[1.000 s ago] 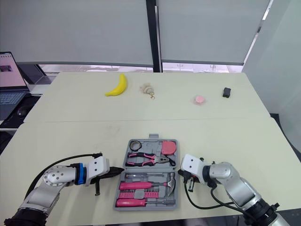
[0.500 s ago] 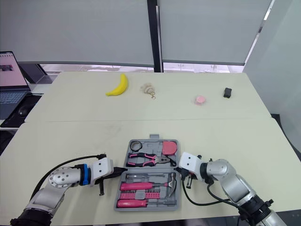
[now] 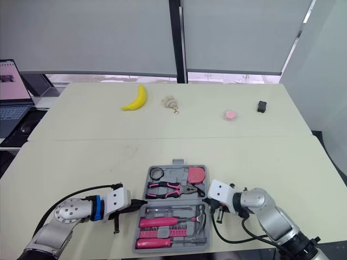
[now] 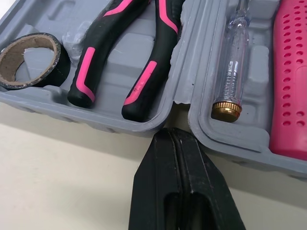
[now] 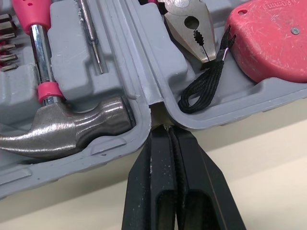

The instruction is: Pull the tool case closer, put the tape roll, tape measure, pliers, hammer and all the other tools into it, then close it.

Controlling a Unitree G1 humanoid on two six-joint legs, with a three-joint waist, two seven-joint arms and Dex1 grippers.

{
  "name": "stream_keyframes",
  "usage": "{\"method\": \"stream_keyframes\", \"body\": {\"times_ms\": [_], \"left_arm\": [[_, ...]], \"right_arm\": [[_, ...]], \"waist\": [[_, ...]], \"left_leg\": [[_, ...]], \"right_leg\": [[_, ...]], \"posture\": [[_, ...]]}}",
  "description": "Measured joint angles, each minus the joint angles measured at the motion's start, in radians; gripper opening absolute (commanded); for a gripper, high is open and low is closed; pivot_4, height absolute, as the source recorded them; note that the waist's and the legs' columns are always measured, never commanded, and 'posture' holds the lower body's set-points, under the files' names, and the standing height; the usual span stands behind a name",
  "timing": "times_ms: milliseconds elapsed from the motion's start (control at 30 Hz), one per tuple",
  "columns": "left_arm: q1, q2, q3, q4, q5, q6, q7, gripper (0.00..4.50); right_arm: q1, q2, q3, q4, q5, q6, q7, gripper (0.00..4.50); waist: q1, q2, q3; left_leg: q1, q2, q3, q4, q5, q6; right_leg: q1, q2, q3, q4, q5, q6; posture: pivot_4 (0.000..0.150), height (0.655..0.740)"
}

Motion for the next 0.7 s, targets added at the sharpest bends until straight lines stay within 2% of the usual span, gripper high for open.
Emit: {"method": "stream_keyframes", "body": {"times_ms": [700], "left_arm": [[0.05, 0.021, 0.024, -0.025, -0.026, 0.005, 0.002, 0.0]], "right_arm": [[0.016, -0.003, -0.002, -0.035, -0.006, 0.037, 0.002, 0.05]], "waist": [[-0.003, 0.0, 0.0]], "left_leg": [[0.0, 0.001, 0.0, -0.002, 0.0, 0.0]], "right_leg": [[-0.001, 0.0, 0.0, 0.0, -0.001, -0.001]], "posture": [[0.15, 0.74]]}}
